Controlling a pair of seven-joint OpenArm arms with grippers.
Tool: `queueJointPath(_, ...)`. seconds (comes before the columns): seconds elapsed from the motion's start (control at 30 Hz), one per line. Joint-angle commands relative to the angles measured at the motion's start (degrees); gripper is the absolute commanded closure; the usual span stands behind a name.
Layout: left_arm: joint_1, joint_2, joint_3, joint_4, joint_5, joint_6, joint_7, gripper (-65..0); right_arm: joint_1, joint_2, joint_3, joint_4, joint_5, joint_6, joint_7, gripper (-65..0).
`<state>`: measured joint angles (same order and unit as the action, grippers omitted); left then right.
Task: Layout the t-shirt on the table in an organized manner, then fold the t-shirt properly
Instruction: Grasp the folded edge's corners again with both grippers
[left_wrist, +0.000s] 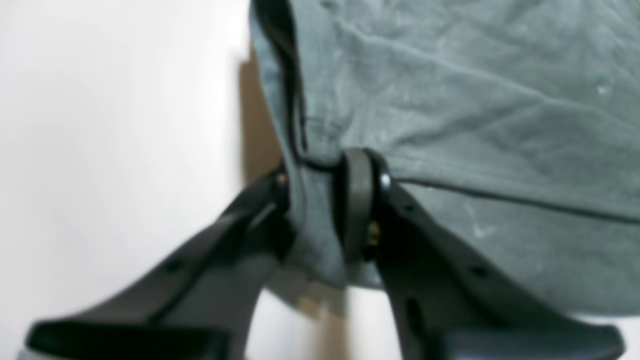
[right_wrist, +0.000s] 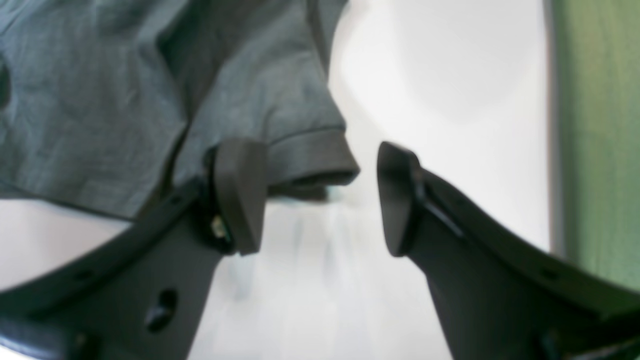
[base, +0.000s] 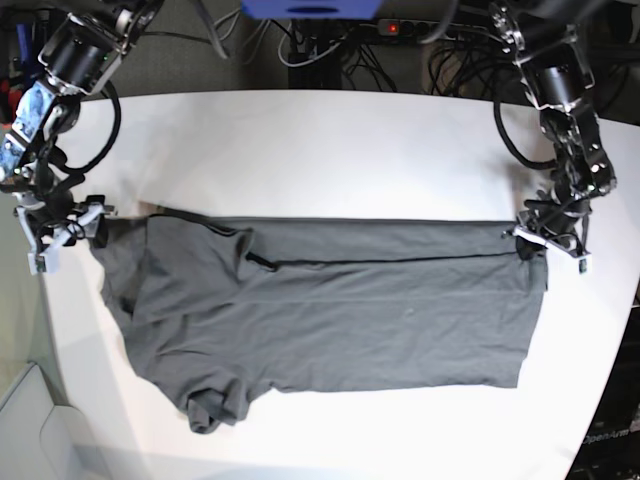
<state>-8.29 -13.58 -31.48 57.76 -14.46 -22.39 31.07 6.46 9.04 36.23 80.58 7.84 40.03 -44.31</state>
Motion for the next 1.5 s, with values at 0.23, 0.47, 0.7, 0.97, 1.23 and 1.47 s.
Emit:
queueJointPath(0.23, 1.1, -0.7, 0.0, -0.6, 3.6, 1.5, 6.6, -0.3, 3.4, 1.1, -1.5, -4.8, 0.7, 0.0, 1.2, -36.2)
queueJointPath(0.47, 1.1, -0.7, 0.0, -0.6, 3.6, 1.8, 6.7, -0.3, 5.0, 1.8, -3.0, -6.5, 0.7, 0.0, 1.3, -36.2)
queueJointPath(0.7, 1.0, -0.8, 0.0, -0.6, 3.6, 1.8, 6.4, -0.3, 5.2, 1.6, -3.0, -7.8, 0.6, 0.0, 1.4, -35.9)
queueJointPath(0.97, 1.0, -1.5, 0.1, -0.6, 3.6, 1.8, 6.8, -0.3, 3.7, 1.8, -2.5, -12.0, 0.6, 0.0, 6.4, -31.0)
queueJointPath(1.23, 1.1, -1.9, 0.3, -0.6, 3.6, 1.4, 7.0, -0.3, 1.3, 2.1, -2.5, -11.4, 0.6, 0.0, 6.6, 0.0)
queueJointPath(1.47, 3.0, -2.0, 0.3, 3.4, 3.6, 1.3, 11.1, -0.3, -4.6, 1.6, -2.3, -1.0, 0.9, 0.0, 6.6, 0.0)
